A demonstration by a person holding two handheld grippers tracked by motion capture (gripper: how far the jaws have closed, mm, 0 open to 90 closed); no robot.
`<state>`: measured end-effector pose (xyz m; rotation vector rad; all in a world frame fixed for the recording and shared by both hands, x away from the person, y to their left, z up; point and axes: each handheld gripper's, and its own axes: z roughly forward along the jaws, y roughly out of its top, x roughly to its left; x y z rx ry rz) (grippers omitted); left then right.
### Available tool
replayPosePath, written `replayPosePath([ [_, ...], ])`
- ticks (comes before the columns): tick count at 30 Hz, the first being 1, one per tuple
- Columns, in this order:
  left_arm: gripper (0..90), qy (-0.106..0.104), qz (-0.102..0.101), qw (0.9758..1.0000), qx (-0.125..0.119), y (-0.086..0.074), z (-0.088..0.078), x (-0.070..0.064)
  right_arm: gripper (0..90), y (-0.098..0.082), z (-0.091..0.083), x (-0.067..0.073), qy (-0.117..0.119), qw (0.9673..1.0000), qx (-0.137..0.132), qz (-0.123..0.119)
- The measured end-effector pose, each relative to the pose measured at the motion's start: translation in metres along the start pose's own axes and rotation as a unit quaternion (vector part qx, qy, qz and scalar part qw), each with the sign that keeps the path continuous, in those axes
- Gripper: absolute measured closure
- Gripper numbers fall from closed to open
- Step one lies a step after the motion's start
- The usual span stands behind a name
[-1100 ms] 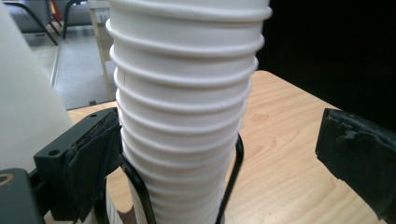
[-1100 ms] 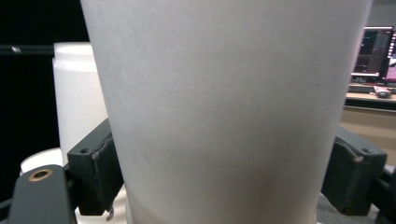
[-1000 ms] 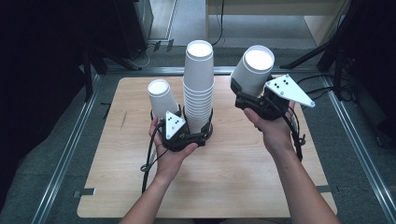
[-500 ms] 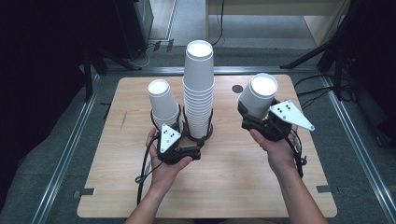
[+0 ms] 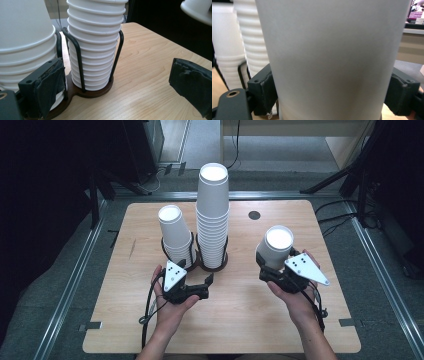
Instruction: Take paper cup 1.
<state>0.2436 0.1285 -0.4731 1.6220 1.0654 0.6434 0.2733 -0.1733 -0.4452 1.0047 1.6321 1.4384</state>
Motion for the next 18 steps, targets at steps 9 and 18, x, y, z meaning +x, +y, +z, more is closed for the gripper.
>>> replayPosePath([
  [9, 0.8, -0.020, 0.011, 0.9996, 0.014, -0.009, 0.000, -0.007, 13.9, -0.028, -0.001, 0.012, 0.004, 0.9976, 0.028, -0.063],
  [18, 0.8, -0.053, 0.027, 0.9980, 0.023, -0.015, -0.002, -0.017, 14.0, -0.045, -0.002, 0.030, 0.023, 0.9910, 0.044, -0.124],
])
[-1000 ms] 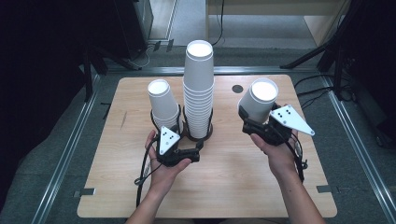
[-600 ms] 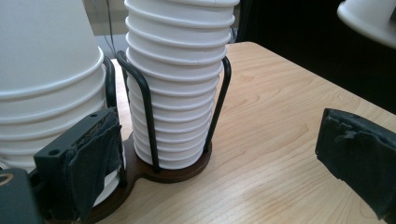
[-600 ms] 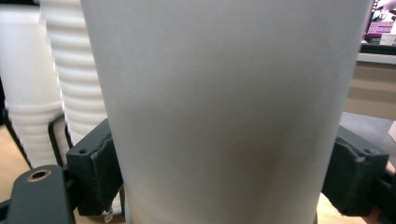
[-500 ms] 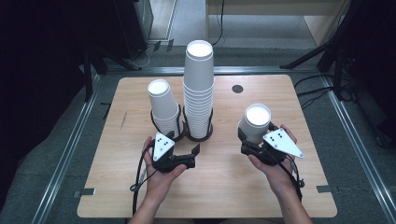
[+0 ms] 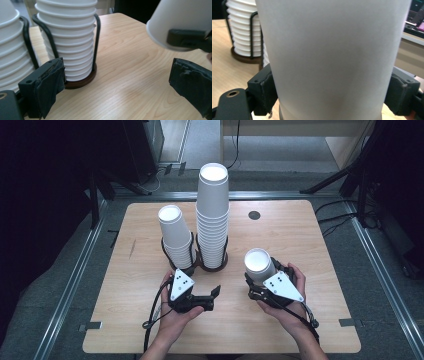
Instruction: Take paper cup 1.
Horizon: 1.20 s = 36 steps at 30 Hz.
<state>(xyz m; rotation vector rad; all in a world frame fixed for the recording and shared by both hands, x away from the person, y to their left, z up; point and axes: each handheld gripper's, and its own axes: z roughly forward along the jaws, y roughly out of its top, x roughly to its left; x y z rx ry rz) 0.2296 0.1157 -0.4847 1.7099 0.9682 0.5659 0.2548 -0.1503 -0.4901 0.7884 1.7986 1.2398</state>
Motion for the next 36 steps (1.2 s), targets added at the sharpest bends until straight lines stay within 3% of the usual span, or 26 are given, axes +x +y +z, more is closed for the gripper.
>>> replayPosePath([
  [2, 0.8, -0.009, 0.003, 1.0000, -0.001, 0.000, -0.001, -0.002, 14.0, 0.000, 0.001, 0.005, 0.001, 0.9997, -0.002, -0.025],
  [3, 0.8, -0.018, 0.001, 0.9998, 0.000, 0.000, -0.001, -0.003, 14.1, -0.001, 0.001, 0.010, 0.003, 0.9986, -0.004, -0.052],
  [5, 0.8, -0.025, -0.001, 0.9997, 0.002, 0.000, -0.001, -0.003, 14.1, -0.001, 0.001, 0.012, 0.003, 0.9981, -0.004, -0.062],
  [6, 0.8, -0.027, 0.001, 0.9996, 0.002, 0.000, -0.001, -0.003, 14.2, -0.002, 0.002, 0.017, 0.000, 0.9957, -0.005, -0.092],
  [11, 0.8, -0.038, -0.001, 0.9993, -0.005, 0.001, -0.003, -0.005, 14.4, -0.006, 0.004, 0.026, 0.001, 0.9917, 0.002, -0.129],
  [16, 0.9, -0.046, 0.005, 0.9989, -0.004, 0.001, -0.003, -0.009, 14.7, -0.008, 0.005, 0.030, 0.000, 0.9894, 0.003, -0.145],
  [19, 0.9, -0.054, 0.014, 0.9984, -0.001, 0.001, -0.002, -0.014, 15.0, -0.009, 0.004, 0.033, 0.001, 0.9857, -0.002, -0.169],
  [21, 0.8, -0.058, 0.019, 0.9981, 0.000, 0.001, -0.002, -0.016, 15.0, -0.009, 0.004, 0.034, 0.003, 0.9849, -0.002, -0.173],
  [23, 0.9, -0.068, 0.027, 0.9973, 0.004, 0.002, -0.002, -0.019, 15.0, -0.009, 0.003, 0.038, 0.011, 0.9823, -0.008, -0.187],
  [27, 0.9, -0.073, 0.036, 0.9966, 0.007, 0.002, -0.002, -0.021, 15.0, -0.010, 0.003, 0.043, 0.016, 0.9803, -0.007, -0.197],
  [29, 0.9, -0.074, 0.043, 0.9963, 0.011, 0.002, -0.001, -0.023, 15.0, -0.012, 0.004, 0.048, 0.023, 0.9764, -0.008, -0.215],
  [36, 1.1, -0.091, 0.056, 0.9939, 0.026, 0.001, 0.002, -0.029, 15.0, -0.013, 0.003, 0.054, 0.041, 0.9712, -0.013, -0.234],
])
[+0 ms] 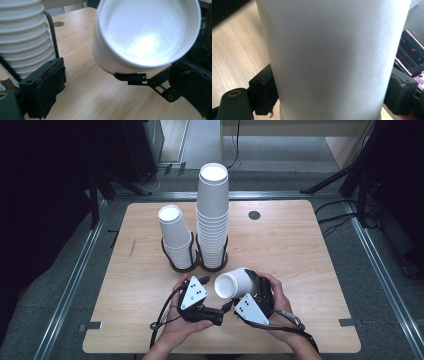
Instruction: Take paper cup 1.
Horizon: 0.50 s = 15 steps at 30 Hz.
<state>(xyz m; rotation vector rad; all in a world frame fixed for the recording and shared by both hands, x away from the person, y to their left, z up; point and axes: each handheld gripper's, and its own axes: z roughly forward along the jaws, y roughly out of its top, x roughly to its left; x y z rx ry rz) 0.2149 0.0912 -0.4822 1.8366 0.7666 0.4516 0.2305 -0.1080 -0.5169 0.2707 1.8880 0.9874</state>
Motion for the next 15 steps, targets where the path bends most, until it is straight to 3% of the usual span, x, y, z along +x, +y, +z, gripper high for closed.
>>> replayPosePath([
  [3, 1.2, -0.009, 0.008, 0.9999, 0.005, 0.0007, 0.0004, -0.0028, 15.0, 0.0000, 0.0001, 0.0029, 0.008, 0.9999, 0.000, -0.011],
  [15, 6.5, -0.022, 0.011, 0.9996, 0.012, 0.0014, -0.0001, -0.0032, 15.0, -0.0009, -0.0005, 0.0091, 0.037, 0.9989, -0.012, -0.027],
])
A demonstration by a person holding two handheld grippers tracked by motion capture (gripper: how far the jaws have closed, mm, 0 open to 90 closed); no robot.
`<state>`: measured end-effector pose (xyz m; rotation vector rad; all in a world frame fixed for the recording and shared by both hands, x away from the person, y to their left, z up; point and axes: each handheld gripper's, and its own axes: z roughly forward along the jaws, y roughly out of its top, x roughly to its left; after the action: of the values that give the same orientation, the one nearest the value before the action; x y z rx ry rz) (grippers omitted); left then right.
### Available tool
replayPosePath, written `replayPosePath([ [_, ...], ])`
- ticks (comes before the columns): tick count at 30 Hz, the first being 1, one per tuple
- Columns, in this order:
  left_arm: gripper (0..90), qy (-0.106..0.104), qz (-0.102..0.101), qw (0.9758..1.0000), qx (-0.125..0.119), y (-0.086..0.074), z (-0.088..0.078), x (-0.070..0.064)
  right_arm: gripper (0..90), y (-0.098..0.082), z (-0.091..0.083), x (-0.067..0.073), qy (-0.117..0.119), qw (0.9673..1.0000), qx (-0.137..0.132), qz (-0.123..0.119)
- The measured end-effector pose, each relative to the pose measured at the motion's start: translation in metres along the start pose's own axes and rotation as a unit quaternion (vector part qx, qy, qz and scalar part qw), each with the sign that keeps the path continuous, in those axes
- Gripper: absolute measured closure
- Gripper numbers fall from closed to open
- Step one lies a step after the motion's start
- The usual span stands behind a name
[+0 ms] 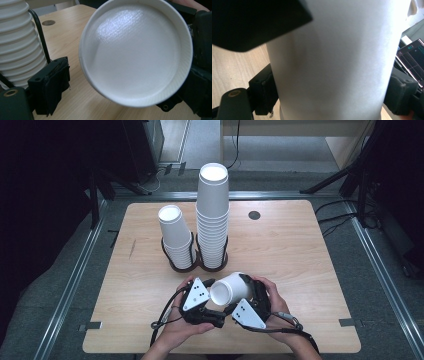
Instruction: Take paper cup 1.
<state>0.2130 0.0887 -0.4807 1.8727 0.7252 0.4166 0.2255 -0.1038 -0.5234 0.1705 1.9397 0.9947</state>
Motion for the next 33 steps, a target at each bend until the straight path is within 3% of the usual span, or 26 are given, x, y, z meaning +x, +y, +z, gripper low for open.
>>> replayPosePath([
  [9, 12.6, -0.003, -0.002, 1.0000, 0.001, 0.0013, -0.0006, -0.0004, 14.8, 0.0006, -0.0008, 0.0040, 0.024, 0.9996, -0.012, -0.003],
  [17, 13.9, -0.012, -0.012, 0.9998, 0.006, 0.0034, -0.0031, 0.0034, 14.9, 0.0016, -0.0017, 0.0052, 0.030, 0.9994, -0.017, -0.007],
  [26, 17.8, -0.007, -0.017, 0.9997, 0.015, 0.0063, -0.0033, 0.0007, 14.7, 0.0019, -0.0015, 0.0051, 0.026, 0.9995, -0.014, -0.016],
  [33, 20.3, -0.008, -0.020, 0.9997, 0.014, 0.0055, -0.0038, 0.0014, 11.3, 0.0018, -0.0011, 0.0052, 0.028, 0.9995, -0.011, -0.007],
])
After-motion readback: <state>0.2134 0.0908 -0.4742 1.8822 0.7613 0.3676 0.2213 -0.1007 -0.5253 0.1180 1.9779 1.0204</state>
